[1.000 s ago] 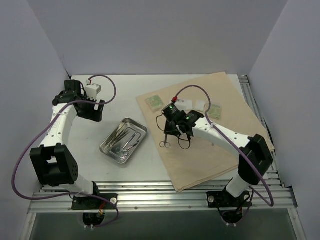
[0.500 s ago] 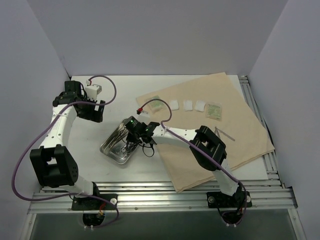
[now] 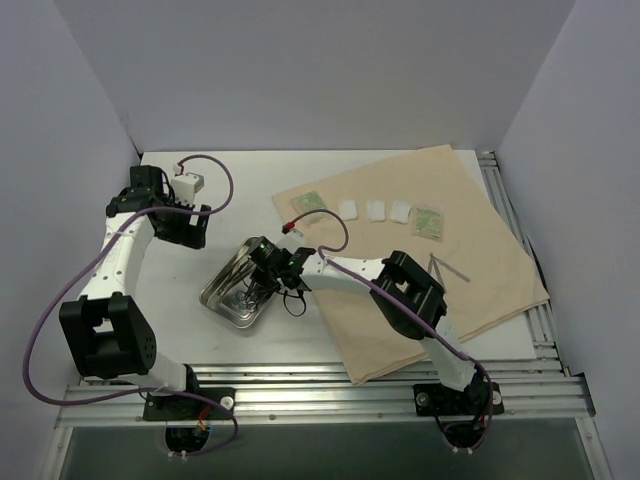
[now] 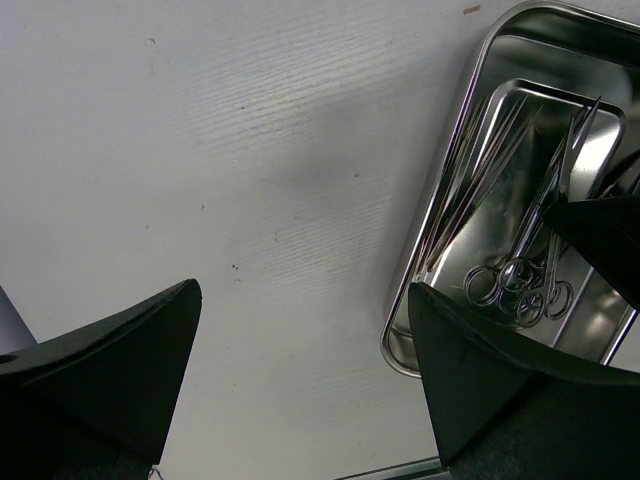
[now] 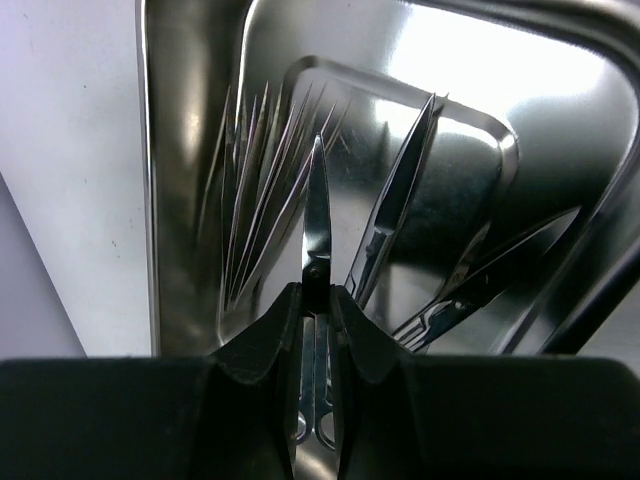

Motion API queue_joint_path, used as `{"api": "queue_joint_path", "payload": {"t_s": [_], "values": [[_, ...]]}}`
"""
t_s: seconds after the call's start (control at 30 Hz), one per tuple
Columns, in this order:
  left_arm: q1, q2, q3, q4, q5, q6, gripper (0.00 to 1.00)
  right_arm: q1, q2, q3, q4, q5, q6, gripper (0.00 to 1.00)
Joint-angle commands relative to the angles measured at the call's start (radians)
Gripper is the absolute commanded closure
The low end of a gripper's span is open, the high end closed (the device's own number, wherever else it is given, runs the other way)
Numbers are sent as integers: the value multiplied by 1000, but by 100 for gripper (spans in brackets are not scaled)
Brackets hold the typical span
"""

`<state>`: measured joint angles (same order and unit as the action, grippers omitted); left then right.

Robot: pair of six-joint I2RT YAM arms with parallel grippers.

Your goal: Prepare the surgical pack

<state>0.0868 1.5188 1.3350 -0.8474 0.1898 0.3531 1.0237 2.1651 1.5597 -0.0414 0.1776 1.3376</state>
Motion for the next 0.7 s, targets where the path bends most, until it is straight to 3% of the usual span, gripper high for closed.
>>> {"api": "queue_joint_path", "payload": {"t_s": [0.0,0.1,0.13,0.23,0.27,0.4,0.53,0.63,0.67], "values": [[-1,-43,1,37,-4,18,6,30,-19,-4,-12,28,87,100],[-1,-39,-5,42,-3,20,6,35,-22,16,-26,39,60,99],[-1,-37,-7,42,-4,18,6,33,-22,23,-37,31,48,95],[-2,-29,-5,38,-9,21,6,19,-33,60,-63,26,-26,65],[-2,-29,0,30,-9,23,6,18,-53,65,-69,33,-46,62],[-1,-34,16,8,-1,24,6,6,-145,30,-40,51,-171,60],[-2,-25,42,-16,10,15,6,-51,-312,-88,81,8,-410,54],[-2,-19,62,-27,16,-2,6,-173,-378,-105,-9,-202,-535,61],[-1,-20,67,-35,26,-8,6,-256,-425,-110,-35,-281,-645,62]]}}
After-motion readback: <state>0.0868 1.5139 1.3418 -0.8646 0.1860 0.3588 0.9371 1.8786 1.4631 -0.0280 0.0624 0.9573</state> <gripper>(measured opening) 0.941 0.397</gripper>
